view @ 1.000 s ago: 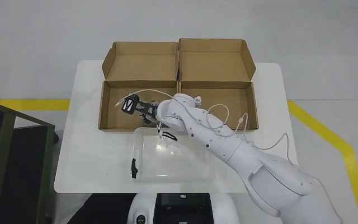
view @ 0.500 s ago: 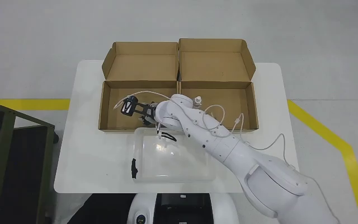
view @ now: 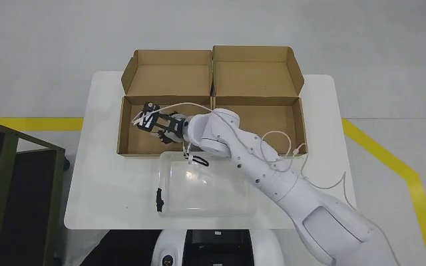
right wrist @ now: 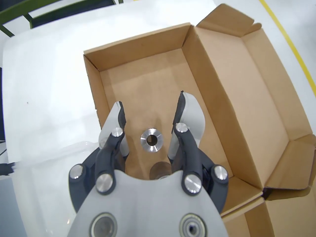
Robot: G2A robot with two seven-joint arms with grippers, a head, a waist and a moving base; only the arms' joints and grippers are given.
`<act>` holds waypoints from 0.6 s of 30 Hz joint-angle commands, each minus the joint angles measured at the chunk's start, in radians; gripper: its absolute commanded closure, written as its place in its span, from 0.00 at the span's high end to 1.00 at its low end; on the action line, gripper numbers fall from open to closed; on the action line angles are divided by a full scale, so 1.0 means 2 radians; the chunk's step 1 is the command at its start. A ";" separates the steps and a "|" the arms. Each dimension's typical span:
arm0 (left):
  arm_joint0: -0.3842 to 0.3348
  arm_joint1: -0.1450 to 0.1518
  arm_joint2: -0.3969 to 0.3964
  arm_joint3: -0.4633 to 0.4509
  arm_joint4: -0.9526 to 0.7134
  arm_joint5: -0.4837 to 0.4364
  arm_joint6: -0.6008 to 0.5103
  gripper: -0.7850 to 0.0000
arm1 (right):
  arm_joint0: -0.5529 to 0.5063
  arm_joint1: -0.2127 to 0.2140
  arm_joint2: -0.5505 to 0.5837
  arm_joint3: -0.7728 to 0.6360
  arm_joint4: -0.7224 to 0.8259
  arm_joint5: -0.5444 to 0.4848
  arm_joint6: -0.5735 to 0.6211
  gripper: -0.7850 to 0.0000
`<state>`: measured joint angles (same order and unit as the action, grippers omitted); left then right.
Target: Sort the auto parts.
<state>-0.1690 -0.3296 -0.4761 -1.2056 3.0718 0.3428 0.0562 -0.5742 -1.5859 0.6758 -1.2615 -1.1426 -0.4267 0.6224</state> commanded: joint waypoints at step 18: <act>0.000 0.000 0.000 0.000 0.000 0.000 0.000 1.00 | -0.237 0.082 0.265 -0.248 -0.035 -0.089 -0.093 1.00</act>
<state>-0.1690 -0.3296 -0.4761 -1.2056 3.0718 0.3428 0.0562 -1.0314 -1.4262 1.1812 -1.7510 -1.2126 -0.5968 0.4514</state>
